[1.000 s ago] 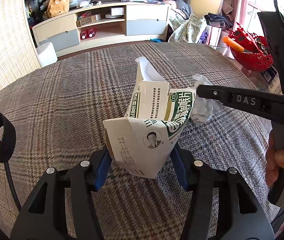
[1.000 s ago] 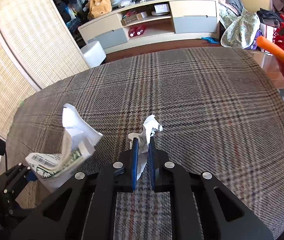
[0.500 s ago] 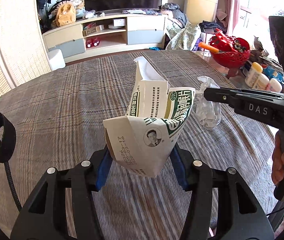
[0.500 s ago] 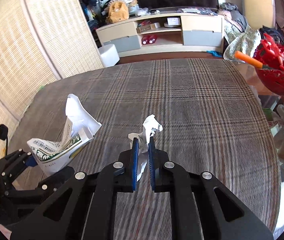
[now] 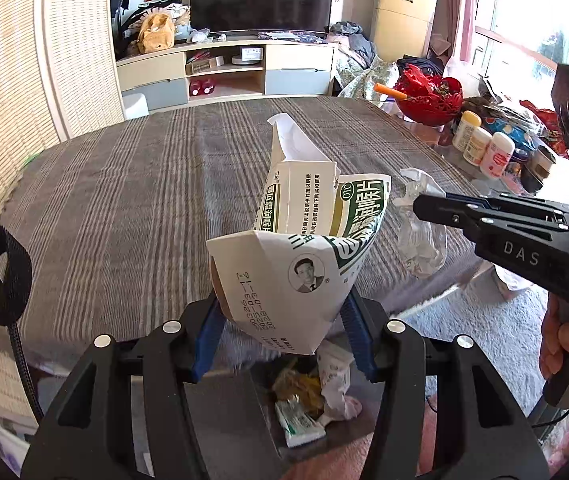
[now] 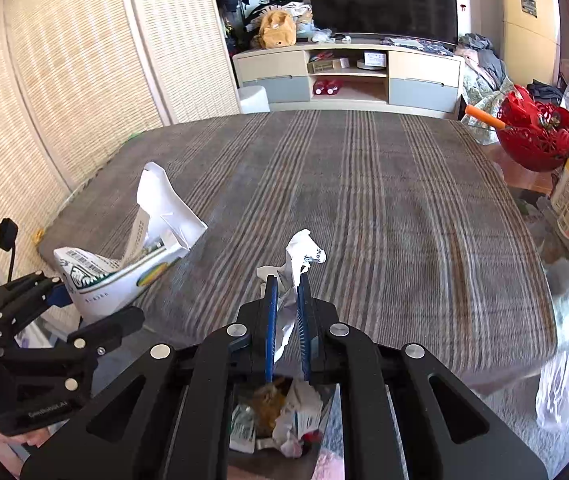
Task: Collect trash
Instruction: 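Carry the box and crumpled paper to the bin and open both tools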
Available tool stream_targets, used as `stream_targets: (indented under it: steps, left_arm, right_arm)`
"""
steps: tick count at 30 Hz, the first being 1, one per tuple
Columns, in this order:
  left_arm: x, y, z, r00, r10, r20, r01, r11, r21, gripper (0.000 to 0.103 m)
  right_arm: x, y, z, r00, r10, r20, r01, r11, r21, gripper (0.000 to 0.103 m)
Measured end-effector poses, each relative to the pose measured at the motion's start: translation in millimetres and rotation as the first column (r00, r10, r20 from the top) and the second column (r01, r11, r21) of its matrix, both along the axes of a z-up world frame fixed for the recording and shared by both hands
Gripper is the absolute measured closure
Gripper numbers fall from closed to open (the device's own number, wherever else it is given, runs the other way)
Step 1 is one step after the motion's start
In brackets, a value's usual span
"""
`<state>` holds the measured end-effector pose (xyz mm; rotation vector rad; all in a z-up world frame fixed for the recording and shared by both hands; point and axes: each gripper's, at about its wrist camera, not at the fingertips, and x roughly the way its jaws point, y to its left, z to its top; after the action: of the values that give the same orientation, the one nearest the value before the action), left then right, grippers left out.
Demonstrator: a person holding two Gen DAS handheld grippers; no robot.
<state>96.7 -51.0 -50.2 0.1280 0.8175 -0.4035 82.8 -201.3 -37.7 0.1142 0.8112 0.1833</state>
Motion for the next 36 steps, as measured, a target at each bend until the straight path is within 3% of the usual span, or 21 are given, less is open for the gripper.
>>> stream_targets:
  steps: [7, 14, 27, 36]
  left_arm:
    - [-44, 6, -21, 0.999, 0.002, -0.032, -0.003, 1.0, -0.013, 0.051]
    - [-72, -6, -70, 0.995, -0.005, -0.102, 0.007, 1.0, 0.026, 0.051]
    - [-47, -21, -179, 0.941, 0.009, -0.34, 0.016, 0.998, 0.069, 0.051]
    - [-32, -23, -212, 0.918, 0.016, -0.395, 0.023, 0.995, 0.093, 0.051]
  right_arm:
    - [-50, -1, -31, 0.999, -0.018, -0.037, 0.019, 0.999, 0.031, 0.092]
    - [-66, -7, -85, 0.99, -0.046, -0.131, 0.054, 0.997, 0.055, 0.092]
    - [-49, -3, -168, 0.952, -0.06, -0.299, 0.081, 0.995, 0.058, 0.092]
    - [-29, 11, -203, 0.93, -0.035, -0.365, 0.071, 0.994, 0.084, 0.091]
